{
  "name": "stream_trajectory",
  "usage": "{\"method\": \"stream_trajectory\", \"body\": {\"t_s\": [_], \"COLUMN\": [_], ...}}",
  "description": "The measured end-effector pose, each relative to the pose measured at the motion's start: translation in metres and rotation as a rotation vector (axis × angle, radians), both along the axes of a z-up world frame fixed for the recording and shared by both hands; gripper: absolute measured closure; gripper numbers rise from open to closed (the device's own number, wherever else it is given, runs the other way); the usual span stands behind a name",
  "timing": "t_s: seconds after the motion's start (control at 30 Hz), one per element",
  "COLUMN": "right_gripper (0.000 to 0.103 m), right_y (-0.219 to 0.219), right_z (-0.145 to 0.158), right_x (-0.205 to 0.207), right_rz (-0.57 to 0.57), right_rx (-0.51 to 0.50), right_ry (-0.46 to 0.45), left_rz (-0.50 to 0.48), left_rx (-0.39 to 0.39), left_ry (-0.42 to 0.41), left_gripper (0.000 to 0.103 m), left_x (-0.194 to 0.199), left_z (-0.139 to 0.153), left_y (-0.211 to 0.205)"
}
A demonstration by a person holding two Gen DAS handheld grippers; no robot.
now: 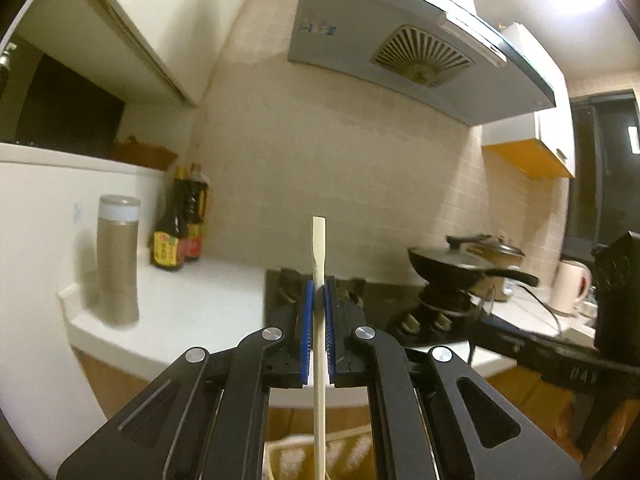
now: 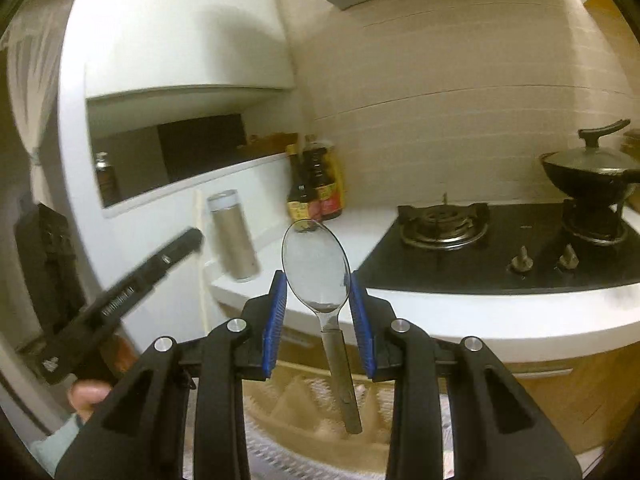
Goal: Organize utensils
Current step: 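Lift the chopstick and spoon into the beige holder and open both tools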
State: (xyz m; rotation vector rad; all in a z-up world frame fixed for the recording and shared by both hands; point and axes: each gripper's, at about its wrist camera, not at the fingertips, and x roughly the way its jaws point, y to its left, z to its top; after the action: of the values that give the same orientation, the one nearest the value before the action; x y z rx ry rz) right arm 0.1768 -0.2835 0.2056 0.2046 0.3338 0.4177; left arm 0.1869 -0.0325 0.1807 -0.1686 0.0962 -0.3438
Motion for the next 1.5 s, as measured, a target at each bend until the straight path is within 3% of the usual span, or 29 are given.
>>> {"method": "stream_trajectory", "body": {"t_s": [0.43,0.8,0.9,0.97,1.27,1.5], "right_gripper": [0.074,0.073,0.073,0.056,0.052,0.052], "right_y": [0.001,-0.006,-0.006,-0.008,-0.015,-0.009], "right_z": [-0.059,-0.085,-0.085,-0.083,-0.069,-0.058], "right_x": [0.028,0.013,0.001,-0.006,-0.051,-0.074], "right_rz": [-0.038,-0.007,0.009,0.019,-0.011,0.002], "right_rx": [-0.055,-0.034,-0.037,-0.032,-0.037,-0.066], "right_ry": [0.062,0.118,0.131,0.142,0.185,0.276], "left_rz": [0.076,0.036,0.020,0.009,-0.073,-0.119], "left_rx": [0.037,0.059,0.057,0.042,-0.045,-0.031], "left_ry": [0.021,0.075,0.098,0.114,0.248,0.372], "left_gripper": [0.099,0.097,0.077,0.060,0.060,0.060], "left_x": [0.032,0.006,-0.004,-0.012,-0.054,-0.075], "left_z": [-0.054,-0.071,-0.071,-0.070,-0.059,-0.054], "left_y": [-0.007,0.003,0.009,0.016,0.051,0.063]}}
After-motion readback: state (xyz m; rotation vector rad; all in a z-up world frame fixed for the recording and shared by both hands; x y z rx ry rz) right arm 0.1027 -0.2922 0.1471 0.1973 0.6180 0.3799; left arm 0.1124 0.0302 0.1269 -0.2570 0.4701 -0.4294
